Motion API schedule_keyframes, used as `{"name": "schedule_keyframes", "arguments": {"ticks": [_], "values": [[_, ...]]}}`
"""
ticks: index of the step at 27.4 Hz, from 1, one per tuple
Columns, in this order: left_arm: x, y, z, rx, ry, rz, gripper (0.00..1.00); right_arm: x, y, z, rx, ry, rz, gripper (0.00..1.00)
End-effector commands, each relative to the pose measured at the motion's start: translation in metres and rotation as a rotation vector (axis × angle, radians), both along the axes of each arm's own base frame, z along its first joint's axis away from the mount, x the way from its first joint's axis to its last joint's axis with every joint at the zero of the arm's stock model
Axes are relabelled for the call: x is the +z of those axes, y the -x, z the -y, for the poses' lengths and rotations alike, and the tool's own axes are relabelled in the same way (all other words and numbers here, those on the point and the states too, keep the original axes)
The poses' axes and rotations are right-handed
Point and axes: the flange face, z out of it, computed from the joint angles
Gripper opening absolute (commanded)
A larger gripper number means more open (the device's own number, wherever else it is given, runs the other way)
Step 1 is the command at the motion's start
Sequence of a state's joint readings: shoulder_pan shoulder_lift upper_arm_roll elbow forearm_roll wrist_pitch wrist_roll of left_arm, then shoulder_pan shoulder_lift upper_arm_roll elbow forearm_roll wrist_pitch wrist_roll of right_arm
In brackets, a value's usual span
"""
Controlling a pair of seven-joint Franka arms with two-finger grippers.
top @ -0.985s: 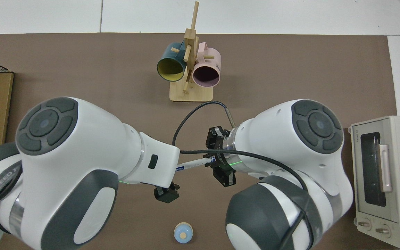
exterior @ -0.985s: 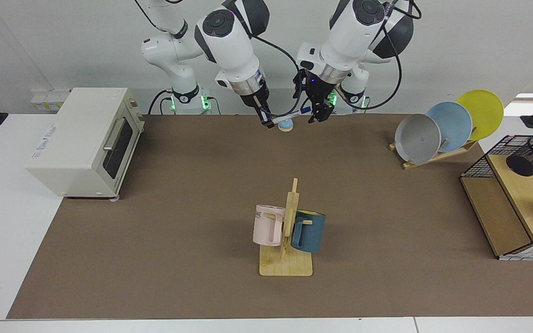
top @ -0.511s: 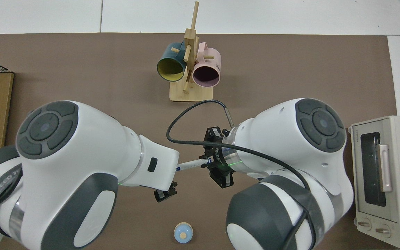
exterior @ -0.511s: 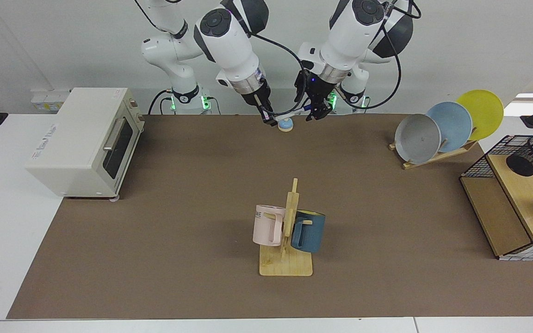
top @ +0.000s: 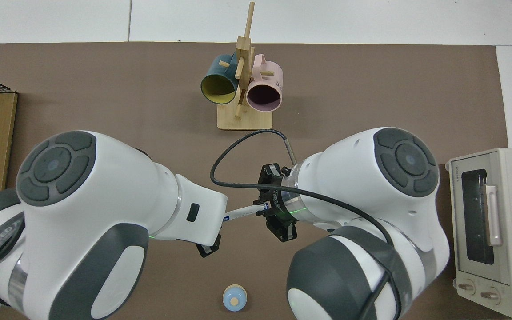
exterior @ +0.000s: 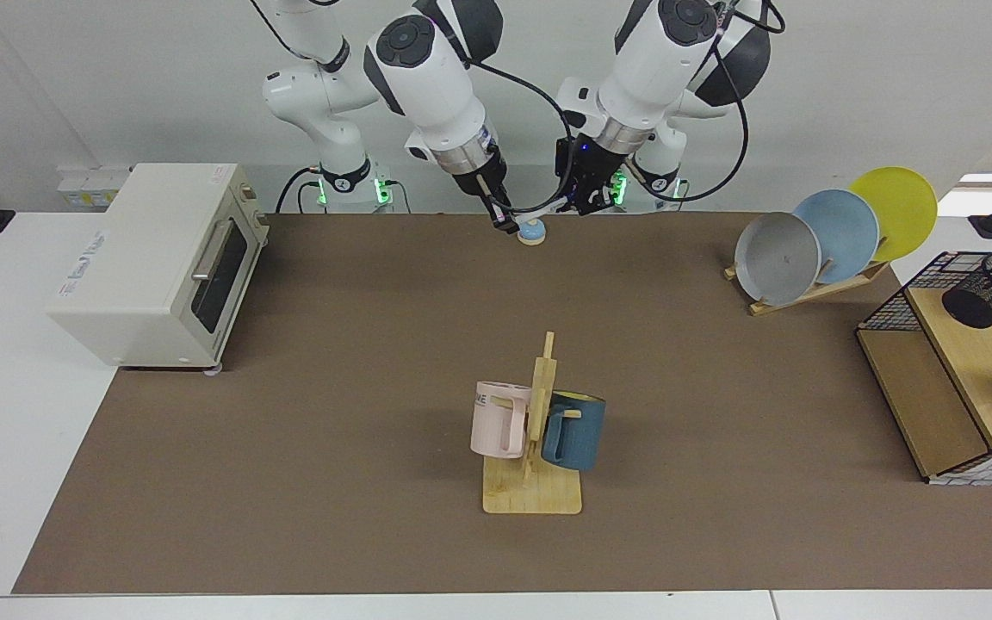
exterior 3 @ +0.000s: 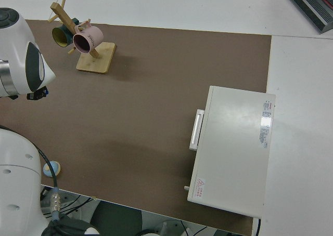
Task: Put markers into pen holder
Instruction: 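Close the left gripper on the marker's free end, then open the right gripper and withdraw while the left gripper pulls the marker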
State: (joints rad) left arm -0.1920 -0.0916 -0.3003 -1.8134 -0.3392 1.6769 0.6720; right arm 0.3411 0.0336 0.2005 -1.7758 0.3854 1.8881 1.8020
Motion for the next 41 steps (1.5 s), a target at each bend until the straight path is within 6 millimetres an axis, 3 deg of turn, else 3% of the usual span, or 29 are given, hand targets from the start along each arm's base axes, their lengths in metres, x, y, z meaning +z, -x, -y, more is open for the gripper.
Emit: {"name": "schedule_keyframes", "arguments": {"ticks": [1,2,3,4,8,13,20,29,35,41], "values": [[-0.001,0.007,-0.003,0.032,-0.010,0.017,0.00,0.006,-0.001,-0.001,-0.012,-0.008,0.000,0.10],[-0.001,0.007,-0.003,0.032,-0.010,0.015,0.00,0.006,0.001,-0.003,0.005,-0.006,0.008,0.70],[-0.001,0.007,-0.003,0.031,-0.011,0.016,0.00,0.008,0.003,-0.004,0.022,-0.009,0.017,0.97],[-0.001,0.007,-0.003,0.031,-0.011,0.016,0.00,0.010,0.004,-0.005,0.032,-0.015,0.021,1.00],[-0.001,0.008,-0.003,0.029,-0.013,0.016,0.00,0.013,0.000,0.002,0.021,-0.024,0.024,1.00],[-0.001,0.008,-0.006,0.040,-0.054,0.028,0.00,0.031,-0.008,0.010,0.010,-0.035,0.062,1.00],[-0.004,0.010,-0.011,0.045,-0.151,0.044,0.00,0.034,-0.032,0.055,0.053,-0.026,0.127,1.00],[-0.006,-0.004,-0.044,0.035,-0.255,0.073,0.00,0.031,-0.045,0.108,0.408,0.111,0.250,1.00],[-0.007,-0.014,-0.061,0.049,-0.311,0.099,0.00,0.025,-0.056,0.155,0.644,0.155,0.275,1.00],[-0.006,-0.030,-0.094,0.026,-0.390,0.137,0.00,0.021,-0.064,0.200,0.946,0.281,0.287,1.00]]}}
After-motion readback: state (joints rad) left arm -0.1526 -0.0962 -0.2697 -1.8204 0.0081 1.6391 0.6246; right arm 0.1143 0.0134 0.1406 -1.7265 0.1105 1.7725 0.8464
